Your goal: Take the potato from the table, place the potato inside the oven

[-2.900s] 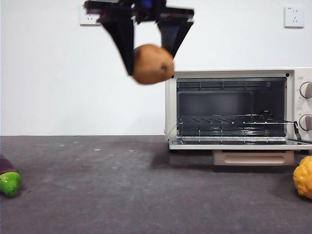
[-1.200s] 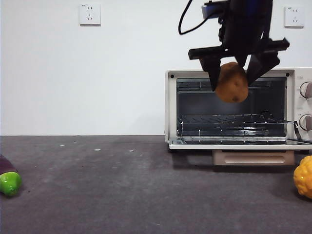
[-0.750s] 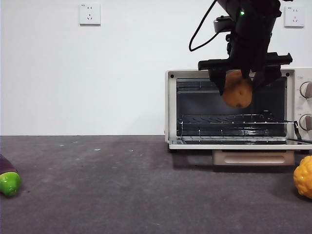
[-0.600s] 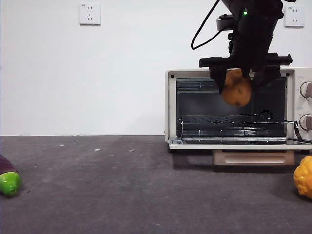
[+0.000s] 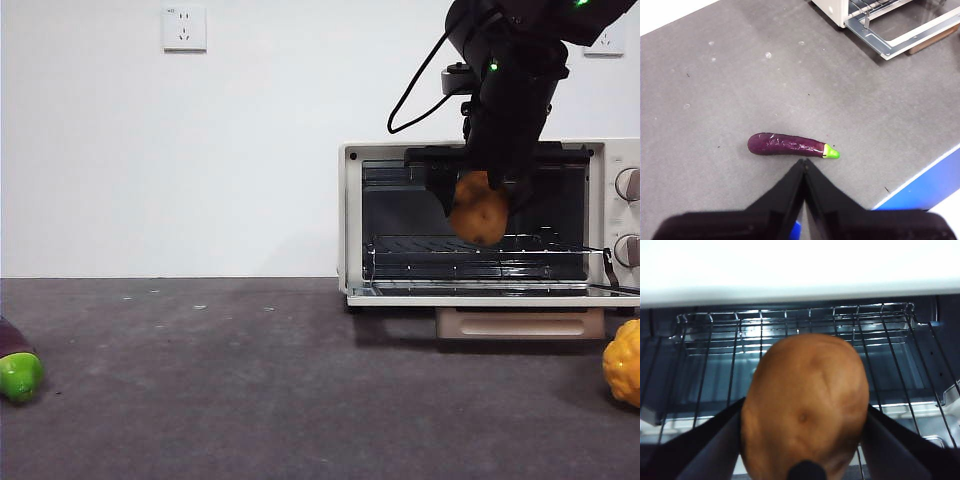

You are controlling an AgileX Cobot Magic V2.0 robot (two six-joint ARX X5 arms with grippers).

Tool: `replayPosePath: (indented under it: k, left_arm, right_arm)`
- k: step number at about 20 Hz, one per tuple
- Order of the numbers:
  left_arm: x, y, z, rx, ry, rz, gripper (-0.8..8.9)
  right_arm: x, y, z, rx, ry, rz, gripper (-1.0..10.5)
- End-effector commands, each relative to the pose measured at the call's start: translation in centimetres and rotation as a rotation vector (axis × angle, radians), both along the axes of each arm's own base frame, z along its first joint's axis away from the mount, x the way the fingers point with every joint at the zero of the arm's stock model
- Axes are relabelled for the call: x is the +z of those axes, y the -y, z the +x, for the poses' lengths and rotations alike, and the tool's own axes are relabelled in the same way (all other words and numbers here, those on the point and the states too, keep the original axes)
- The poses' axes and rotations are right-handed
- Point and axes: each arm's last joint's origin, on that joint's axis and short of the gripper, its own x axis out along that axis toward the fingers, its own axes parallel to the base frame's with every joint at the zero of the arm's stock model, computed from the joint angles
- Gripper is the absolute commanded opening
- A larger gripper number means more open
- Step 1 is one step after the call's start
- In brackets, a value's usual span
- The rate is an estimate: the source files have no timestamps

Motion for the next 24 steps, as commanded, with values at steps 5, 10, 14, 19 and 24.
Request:
replayPosePath:
  k: [5, 10, 14, 19, 24]
  left_arm:
    - [-0.1, 0.1, 0.1, 0.009, -0.002, -0.005, -0.05]
    - [-0.1, 0.4, 0.4, 0.009, -0.014, 0.008, -0.05]
    - [-0.1, 0.8, 0.7, 0.009, -0.027, 0.023, -0.05]
    - [-0.1, 1.3, 1.4, 0.044, -0.026, 0.066, -0.05]
    - [-0.1, 2.8, 2.9, 0.081, -0.039, 0.133, -0.05]
  right_arm:
    - [-1.8, -0.3, 0.5, -0.014, -0.028, -0.004, 5.1]
    - [-0.9, -0.4, 0.8, -0.022, 0.004, 0.002, 5.1]
    - [0.5, -0.4, -0.3, -0.048, 0.009, -0.027, 5.1]
    - [3.6, -0.2, -3.4, -0.027, -0.043, -0.062, 5.1]
    - [8.0, 0.1, -8.8, 0.058, -0.073, -0.102, 5.1]
